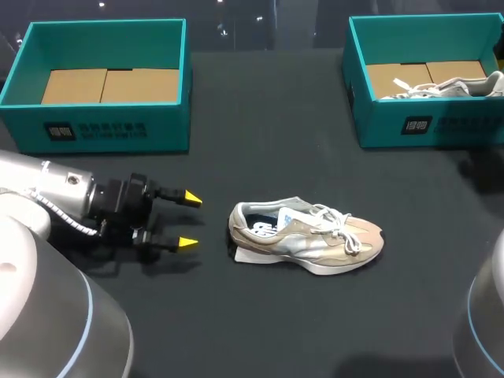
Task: Take the shoe out of the shoebox, open the shoe tongue, remove and reinsert the insole, then place the shoe into the shoebox
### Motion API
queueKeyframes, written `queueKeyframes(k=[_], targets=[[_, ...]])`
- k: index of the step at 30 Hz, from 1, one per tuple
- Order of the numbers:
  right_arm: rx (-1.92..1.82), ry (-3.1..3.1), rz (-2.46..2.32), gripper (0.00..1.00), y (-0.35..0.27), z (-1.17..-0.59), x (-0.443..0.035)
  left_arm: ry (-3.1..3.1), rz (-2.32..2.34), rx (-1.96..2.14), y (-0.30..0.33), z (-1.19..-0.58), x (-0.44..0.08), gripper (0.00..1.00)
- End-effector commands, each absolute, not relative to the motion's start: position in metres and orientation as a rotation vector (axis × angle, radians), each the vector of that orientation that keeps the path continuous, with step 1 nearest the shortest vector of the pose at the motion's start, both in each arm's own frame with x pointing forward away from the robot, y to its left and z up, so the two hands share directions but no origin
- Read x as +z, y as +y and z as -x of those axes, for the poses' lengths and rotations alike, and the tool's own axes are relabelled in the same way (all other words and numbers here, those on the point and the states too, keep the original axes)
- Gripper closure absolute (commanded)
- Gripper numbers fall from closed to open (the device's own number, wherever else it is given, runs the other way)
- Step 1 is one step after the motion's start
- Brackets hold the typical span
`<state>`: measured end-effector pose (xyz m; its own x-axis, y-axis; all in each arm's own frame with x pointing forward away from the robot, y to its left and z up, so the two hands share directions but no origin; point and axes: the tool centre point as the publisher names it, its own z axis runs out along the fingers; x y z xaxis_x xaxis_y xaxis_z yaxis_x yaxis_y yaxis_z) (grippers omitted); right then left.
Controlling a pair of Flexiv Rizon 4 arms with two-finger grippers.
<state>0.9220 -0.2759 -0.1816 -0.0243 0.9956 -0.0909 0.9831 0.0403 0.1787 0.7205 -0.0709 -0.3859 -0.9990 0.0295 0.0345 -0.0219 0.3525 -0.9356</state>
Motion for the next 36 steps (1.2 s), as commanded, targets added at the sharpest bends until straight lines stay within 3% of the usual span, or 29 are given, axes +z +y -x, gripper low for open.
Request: queueKeyframes(k=[1, 36], targets=[[0.096, 2.117, -2.051, 0.00, -0.275, -0.921, -0.182, -2.483, -0.014, 1.855, -0.090, -0.719, -0.400, 0.00], [0.096, 2.117, -2.051, 0.00, -0.275, -0.921, -0.182, -2.416, 0.013, 1.841, -0.161, -0.716, -0.408, 0.00]])
